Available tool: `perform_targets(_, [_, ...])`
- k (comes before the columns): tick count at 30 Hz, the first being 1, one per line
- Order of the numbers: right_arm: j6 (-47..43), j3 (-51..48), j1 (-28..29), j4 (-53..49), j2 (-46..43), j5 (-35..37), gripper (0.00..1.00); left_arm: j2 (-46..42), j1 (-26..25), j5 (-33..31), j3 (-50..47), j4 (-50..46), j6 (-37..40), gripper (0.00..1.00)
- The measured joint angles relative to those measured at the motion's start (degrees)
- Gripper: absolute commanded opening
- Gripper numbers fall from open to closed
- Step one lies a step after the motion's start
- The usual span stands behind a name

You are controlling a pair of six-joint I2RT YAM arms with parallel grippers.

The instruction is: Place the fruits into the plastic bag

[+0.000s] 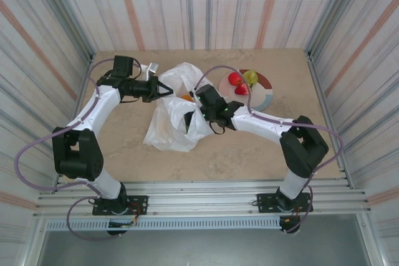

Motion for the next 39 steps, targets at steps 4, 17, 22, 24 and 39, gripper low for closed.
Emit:
perform_targets(4, [-2.9,0.5,0.2,-5.3,-2.6,-1.2,0.86,0.0,1.0,0.0,0.0,0.0,0.0,0.00])
perform_targets(17, [-5.6,-4.2,0.8,-2.6,-12.3,0.5,0.88,0.0,2.4,0.0,0.0,0.0,0.0,0.00])
perform_targets(22, [-1.4,-5.2,0.9,-3.5,-16.3,12.8,0.87,0.0,2.4,0.0,0.0,0.0,0.0,0.00])
perform_targets(24, [1.1,-6.4,0.9,-3.5,-18.4,16.7,0.87,0.0,2.4,0.0,0.0,0.0,0.0,0.00])
perform_targets(39, [3.3,-14.4,-4.9,2.4,-29.3,9.7,0.88,0.0,2.4,0.0,0.0,0.0,0.0,0.00])
